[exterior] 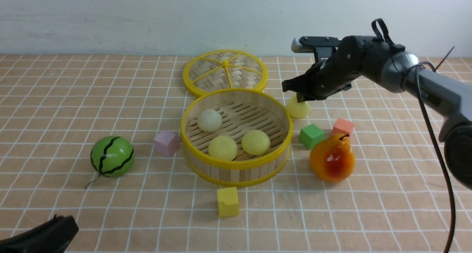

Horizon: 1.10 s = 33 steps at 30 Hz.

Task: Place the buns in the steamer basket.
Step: Use the right arm to put the steamed stuffed bun into the steamer

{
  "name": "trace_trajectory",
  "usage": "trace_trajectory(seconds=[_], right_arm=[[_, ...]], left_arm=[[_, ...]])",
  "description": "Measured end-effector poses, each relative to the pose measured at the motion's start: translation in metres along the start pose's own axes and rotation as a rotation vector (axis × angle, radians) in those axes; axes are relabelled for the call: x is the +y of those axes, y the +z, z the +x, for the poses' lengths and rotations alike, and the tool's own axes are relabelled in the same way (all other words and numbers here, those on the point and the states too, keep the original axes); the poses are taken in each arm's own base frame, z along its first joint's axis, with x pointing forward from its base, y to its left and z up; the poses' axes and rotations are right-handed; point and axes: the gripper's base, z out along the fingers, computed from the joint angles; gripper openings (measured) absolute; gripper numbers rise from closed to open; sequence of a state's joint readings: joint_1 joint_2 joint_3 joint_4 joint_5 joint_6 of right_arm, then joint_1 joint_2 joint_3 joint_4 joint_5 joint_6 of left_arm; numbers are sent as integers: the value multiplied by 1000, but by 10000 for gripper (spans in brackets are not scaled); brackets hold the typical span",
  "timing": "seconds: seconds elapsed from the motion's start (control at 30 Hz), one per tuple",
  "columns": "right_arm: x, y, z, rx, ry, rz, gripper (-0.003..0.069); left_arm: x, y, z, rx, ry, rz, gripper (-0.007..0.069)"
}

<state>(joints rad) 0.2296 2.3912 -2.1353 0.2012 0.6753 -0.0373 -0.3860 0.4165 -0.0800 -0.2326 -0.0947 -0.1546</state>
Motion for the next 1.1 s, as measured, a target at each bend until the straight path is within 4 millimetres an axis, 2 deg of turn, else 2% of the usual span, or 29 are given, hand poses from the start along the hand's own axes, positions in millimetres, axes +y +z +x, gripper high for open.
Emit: trace_trajectory(seconds=[0.13, 0.2, 0.23, 0.3, 0.33, 0.4, 0.47, 0.6, 0.73, 0.83, 0.9, 0.93, 0.97, 1.03, 1.07, 1.1], right_arm=[[13, -41, -20, -35, -67, -35, -1], [18, -49, -23, -40, -75, -50, -1], [27, -60, -26, -43, -88, -85, -1], [43, -68, -26, -31, -99, -148, -1], [43, -68, -26, -31, -99, -148, -1], [61, -65, -21, -11, -120, -204, 1], [69, -61, -18, -5, -133, -218, 3], [93, -34, -2, 3, -149, -246, 18], [103, -14, 12, 35, -156, -254, 56], [109, -2, 21, 56, -163, -260, 173], [110, -2, 21, 55, -165, -259, 246], [110, -4, 20, 51, -168, -259, 315], [110, -5, 19, 51, -169, -259, 335], [112, -22, 14, 63, -182, -269, 443], [112, -22, 14, 63, -182, -269, 443], [115, -42, 7, 71, -195, -281, 490]], left_arm=[[0, 0, 0, 0, 0, 0, 100], [0, 0, 0, 0, 0, 0, 101], [0, 0, 0, 0, 0, 0, 102], [0, 0, 0, 0, 0, 0, 103], [0, 0, 0, 0, 0, 0, 103], [0, 0, 0, 0, 0, 0, 106], [0, 0, 0, 0, 0, 0, 108], [0, 0, 0, 0, 0, 0, 111], [0, 0, 0, 0, 0, 0, 113], [0, 0, 0, 0, 0, 0, 116], [0, 0, 0, 0, 0, 0, 118], [0, 0, 0, 0, 0, 0, 120], [0, 0, 0, 0, 0, 0, 120], [0, 0, 0, 0, 0, 0, 123], [0, 0, 0, 0, 0, 0, 123], [0, 0, 0, 0, 0, 0, 124]])
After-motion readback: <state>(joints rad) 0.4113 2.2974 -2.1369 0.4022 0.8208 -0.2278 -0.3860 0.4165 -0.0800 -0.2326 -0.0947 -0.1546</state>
